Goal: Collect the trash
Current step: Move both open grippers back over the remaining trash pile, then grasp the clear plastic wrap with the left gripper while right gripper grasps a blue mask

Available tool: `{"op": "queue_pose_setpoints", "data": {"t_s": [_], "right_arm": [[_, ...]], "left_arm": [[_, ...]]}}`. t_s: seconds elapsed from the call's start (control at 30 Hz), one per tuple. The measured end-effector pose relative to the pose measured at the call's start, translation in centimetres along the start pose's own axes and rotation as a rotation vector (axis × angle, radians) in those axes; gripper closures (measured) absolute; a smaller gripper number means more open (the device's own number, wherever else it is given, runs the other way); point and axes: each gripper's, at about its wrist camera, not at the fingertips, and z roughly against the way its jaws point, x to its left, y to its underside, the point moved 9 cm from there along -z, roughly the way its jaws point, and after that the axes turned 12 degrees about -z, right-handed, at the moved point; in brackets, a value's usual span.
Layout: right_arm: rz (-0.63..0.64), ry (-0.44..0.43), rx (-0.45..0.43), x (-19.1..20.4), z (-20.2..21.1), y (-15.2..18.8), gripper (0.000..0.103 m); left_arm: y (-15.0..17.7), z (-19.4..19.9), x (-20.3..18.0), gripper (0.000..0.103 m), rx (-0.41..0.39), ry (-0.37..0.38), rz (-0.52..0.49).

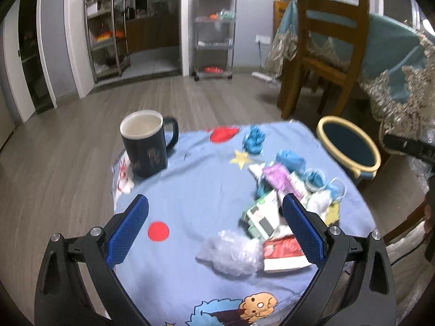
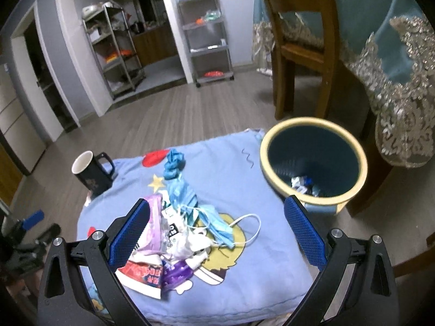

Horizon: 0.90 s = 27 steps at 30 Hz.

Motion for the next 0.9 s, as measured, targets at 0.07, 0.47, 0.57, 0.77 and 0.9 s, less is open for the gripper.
{"op": "queue_pose_setpoints", "data": {"t_s": [0.07, 0.47, 0.57, 0.77, 0.9], "right_arm": [[-0.009, 0.003, 0.02, 0.0, -0.9, 0.3, 0.005], [0.049, 0.063, 0.124, 0.5, -5.4, 2.1, 0.005], [0.052, 0.058, 0.132, 0.7, -5.6, 2.2, 0.005], [0.028, 0.057, 0.147, 0.3, -6.0, 2.0, 0.005], [0.004, 0.051, 0.151, -0.2, -6.0, 1.9, 0.005]], "left_arm": [[0.7, -1.0, 0.0, 0.006, 0.019, -0.019, 0.005], [4.0, -5.5, -0.5, 0.006, 0.14, 0.006, 0.069], [4.9, -6.6, -0.9, 0.006, 0.172, 0.006, 0.064], [6.1, -8.1, -1.8, 0.007, 0.23, 0.005, 0.034], [6.9, -9.1, -2.2, 0.008, 0.272, 0.005, 0.023]]}}
